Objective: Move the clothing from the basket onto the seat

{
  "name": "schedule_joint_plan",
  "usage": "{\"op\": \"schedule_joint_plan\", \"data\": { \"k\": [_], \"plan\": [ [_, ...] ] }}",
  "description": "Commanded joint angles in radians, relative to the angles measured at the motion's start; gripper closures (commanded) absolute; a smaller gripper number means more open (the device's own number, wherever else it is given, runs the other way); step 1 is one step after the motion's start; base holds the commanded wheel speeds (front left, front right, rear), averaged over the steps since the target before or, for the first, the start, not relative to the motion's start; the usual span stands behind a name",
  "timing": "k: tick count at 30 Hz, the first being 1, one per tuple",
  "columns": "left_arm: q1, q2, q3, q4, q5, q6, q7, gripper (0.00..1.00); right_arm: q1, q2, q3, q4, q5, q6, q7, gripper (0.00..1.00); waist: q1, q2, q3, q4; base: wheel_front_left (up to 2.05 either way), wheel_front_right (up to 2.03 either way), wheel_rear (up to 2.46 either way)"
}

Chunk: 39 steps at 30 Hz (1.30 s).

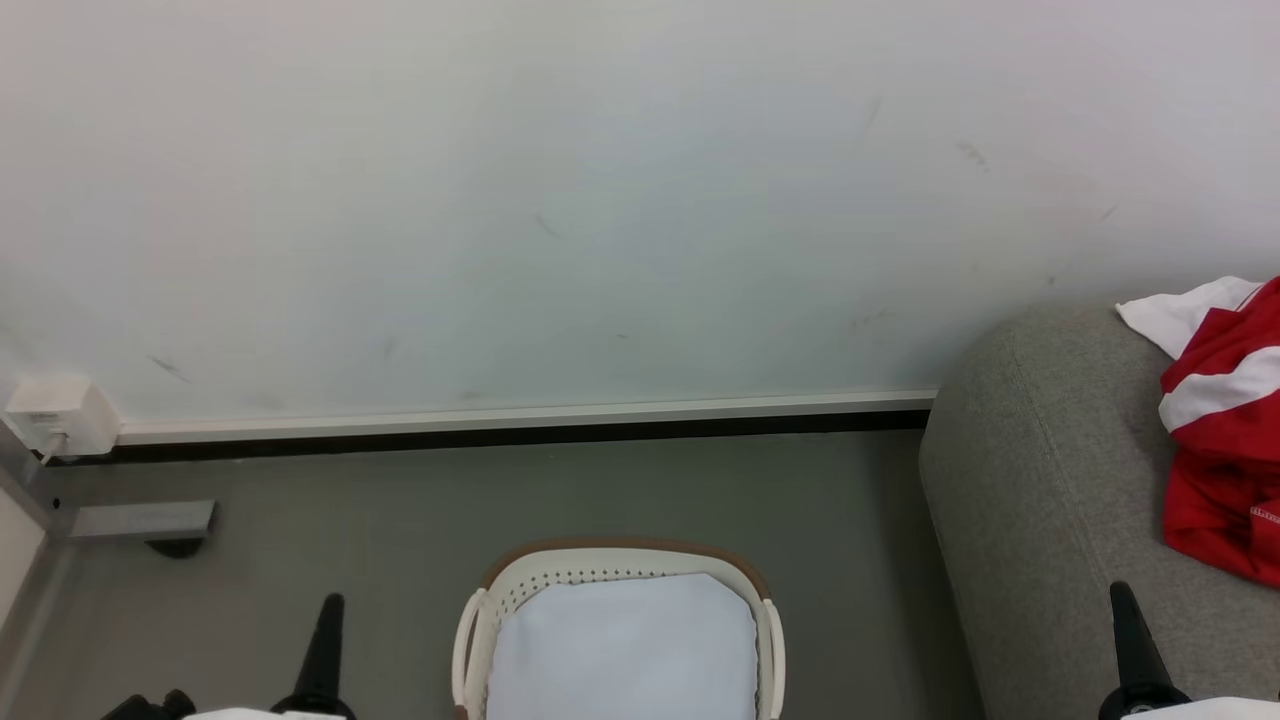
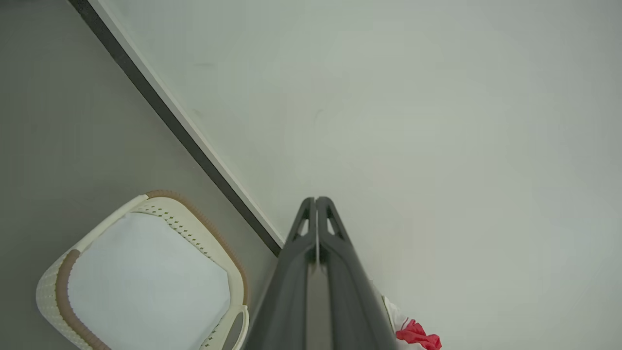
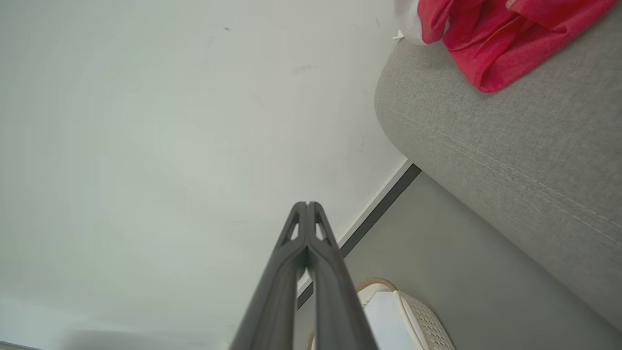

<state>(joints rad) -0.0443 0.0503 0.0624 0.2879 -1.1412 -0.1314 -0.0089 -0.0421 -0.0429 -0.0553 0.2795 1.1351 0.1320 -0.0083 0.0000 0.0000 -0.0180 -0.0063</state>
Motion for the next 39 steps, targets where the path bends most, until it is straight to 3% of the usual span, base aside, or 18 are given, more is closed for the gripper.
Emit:
{"op": "schedule_joint_plan", "data": {
  "k": [1,39],
  "plan": [
    [-0.02,0.005,0.007,-0.01,-0.018,0.001,0.007,1.0,-0.026,-0.011,-0.005,-0.013,0.022,-0.001,0.006,1.0,0.0,0.0,0.0,0.0,0.0,0.0,0.0],
    [-0.057,0.002,0.042,-0.035,-0.348,0.001,0.093,1.0,-0.061,-0.012,-0.045,-0.031,0.353,-0.002,0.091,1.0,0.0,0.0,0.014,0.004,0.0,0.0,0.0]
  ]
}}
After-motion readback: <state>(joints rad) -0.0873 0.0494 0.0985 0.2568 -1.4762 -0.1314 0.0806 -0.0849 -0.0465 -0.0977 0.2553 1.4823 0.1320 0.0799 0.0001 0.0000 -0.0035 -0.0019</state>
